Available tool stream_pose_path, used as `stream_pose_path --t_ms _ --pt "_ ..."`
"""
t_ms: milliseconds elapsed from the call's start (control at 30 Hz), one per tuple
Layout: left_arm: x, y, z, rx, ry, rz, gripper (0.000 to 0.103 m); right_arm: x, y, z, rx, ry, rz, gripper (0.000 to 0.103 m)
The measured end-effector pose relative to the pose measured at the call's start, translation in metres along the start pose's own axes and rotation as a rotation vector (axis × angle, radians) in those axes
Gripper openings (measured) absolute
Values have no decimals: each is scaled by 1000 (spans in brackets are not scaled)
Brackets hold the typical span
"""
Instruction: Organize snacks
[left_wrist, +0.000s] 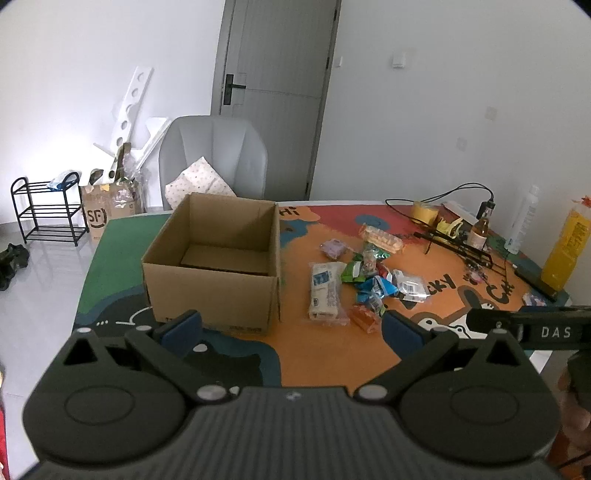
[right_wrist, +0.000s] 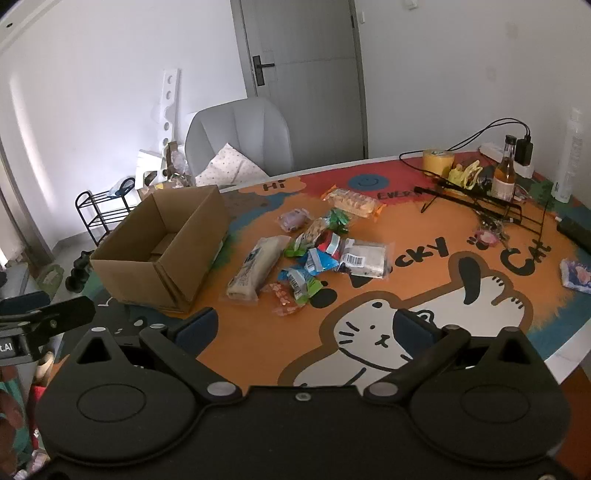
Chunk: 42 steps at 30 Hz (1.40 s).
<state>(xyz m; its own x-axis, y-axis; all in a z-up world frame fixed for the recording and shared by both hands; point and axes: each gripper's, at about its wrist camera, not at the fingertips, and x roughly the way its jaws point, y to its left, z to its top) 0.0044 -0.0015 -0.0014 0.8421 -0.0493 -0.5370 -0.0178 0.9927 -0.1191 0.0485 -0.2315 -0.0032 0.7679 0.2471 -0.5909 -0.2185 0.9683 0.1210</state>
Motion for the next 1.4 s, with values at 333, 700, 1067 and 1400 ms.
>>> stream_pose_path --t_ms 333,700,1067,1400 --pt "3 0 -2 2 -9 7 103 1 -1 0 0 4 2 103" --pt "5 -1 -4 -4 -5 -16 103 1 0 -3 1 -2 -8 103" --pt "3 -1 -4 -4 -12 -22 103 3 -2 -2 2 0 -4 103" --pt "2 -2 -5 -8 -13 -22 103 2 1 -3 -4 -3 -14 103"
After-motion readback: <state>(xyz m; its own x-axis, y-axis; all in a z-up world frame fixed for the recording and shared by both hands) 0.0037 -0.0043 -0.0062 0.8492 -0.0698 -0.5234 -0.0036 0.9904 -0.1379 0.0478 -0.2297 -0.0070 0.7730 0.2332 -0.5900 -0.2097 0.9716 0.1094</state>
